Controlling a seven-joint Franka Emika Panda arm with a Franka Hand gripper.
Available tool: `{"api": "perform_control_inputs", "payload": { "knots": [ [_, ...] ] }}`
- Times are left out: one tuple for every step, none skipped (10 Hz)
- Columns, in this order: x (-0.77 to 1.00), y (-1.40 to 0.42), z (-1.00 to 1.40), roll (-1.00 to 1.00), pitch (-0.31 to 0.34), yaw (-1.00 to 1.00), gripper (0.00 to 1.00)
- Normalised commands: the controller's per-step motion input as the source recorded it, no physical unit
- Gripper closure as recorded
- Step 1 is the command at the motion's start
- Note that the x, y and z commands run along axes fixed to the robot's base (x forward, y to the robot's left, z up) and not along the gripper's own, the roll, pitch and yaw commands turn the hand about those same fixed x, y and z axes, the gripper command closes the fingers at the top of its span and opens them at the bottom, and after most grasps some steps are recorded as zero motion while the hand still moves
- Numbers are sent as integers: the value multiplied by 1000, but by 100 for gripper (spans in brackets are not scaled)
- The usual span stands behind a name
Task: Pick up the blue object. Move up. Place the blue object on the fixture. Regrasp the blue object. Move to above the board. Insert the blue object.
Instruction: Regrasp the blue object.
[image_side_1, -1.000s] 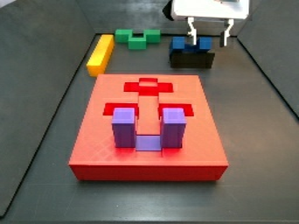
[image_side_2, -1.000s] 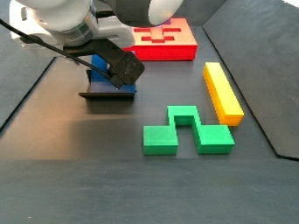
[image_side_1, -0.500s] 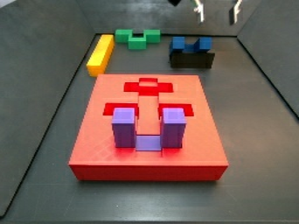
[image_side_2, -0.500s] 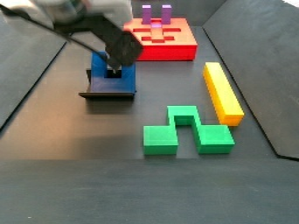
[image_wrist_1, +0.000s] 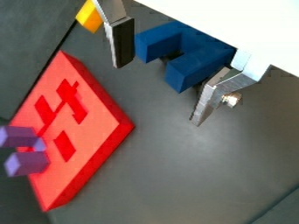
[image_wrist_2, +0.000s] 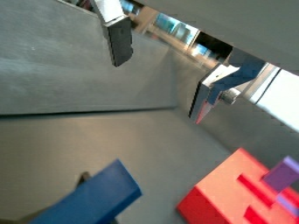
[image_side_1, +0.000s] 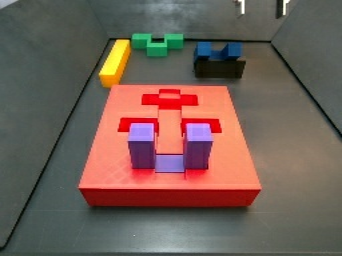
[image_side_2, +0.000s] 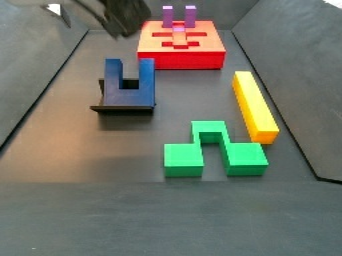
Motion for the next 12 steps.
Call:
{"api": "perform_control_inputs", "payload": {
  "knots": [
    [246,-269,0,1000,89,0,0],
    [257,-246,0,1000,80,0,0],
    [260,-237,0,1000,80,0,0],
    [277,-169,0,1000,100,0,0],
    [266,-143,0,1000,111,0,0],
    [240,0,-49,1000,103,11,0],
    [294,94,-91,840,129,83,0],
    [349,469,-69,626,117,23,0],
    [397,643,0,431,137,26,0],
    [343,526,0,434,123,100,0],
    [94,411,-126,709,166,177,0],
    [0,203,-80,1000,140,183,0]
  ]
}}
